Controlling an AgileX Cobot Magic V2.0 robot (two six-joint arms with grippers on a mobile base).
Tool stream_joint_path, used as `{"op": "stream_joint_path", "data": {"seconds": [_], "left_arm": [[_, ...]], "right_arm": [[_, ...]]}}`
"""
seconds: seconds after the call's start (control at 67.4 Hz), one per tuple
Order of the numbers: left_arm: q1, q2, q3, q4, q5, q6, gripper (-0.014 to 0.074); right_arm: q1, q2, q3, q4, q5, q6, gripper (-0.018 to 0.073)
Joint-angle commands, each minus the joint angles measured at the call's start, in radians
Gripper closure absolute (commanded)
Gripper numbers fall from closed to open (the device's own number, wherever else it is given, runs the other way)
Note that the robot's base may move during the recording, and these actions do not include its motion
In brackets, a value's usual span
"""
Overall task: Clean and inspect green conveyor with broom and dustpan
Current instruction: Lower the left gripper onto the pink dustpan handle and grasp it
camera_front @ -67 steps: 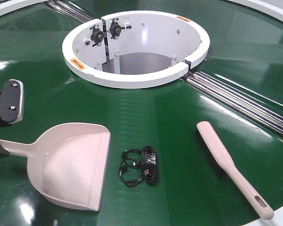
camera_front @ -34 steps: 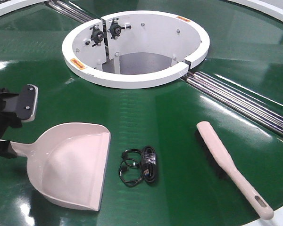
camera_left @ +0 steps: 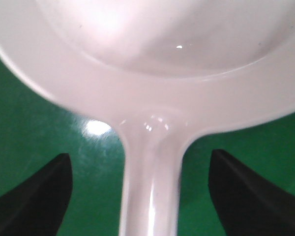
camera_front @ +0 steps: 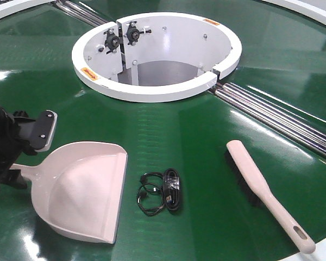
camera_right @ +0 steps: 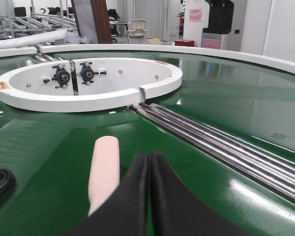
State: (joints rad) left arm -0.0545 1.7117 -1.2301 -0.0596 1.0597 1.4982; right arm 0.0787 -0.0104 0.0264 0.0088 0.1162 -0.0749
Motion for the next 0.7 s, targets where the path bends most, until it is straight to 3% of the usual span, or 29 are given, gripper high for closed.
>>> {"op": "stream_joint_path", "data": {"seconds": [0.0, 0.133, 0.415, 0.564, 0.682], "left_arm": [[-0.008, -0.019, -0.029, -0.001, 0.004, 0.008, 0.0052], [-0.009, -0.006, -0.029, 0.04, 0.019, 0.003, 0.0052], [-0.009, 0.027, -0.029, 0.039, 0.023, -0.004, 0.0085], [-0.013, 0.036, -0.029, 0.039, 0.023, -0.004, 0.0185], [-0.013, 0.033, -0.029, 0.039, 0.024, -0.004, 0.033]], "right_arm": [[-0.007, -0.018, 0.013, -0.009, -0.075, 0.0, 0.0569], [-0.007, -0.018, 0.013, -0.009, -0.075, 0.0, 0.0569], [-0.007, -0.018, 0.013, -0.009, -0.074, 0.0, 0.0569], [-0.007, -0.018, 0.013, -0.009, -0.074, 0.0, 0.0569], [-0.007, -0.018, 0.013, -0.009, -0.074, 0.0, 0.0569]]}}
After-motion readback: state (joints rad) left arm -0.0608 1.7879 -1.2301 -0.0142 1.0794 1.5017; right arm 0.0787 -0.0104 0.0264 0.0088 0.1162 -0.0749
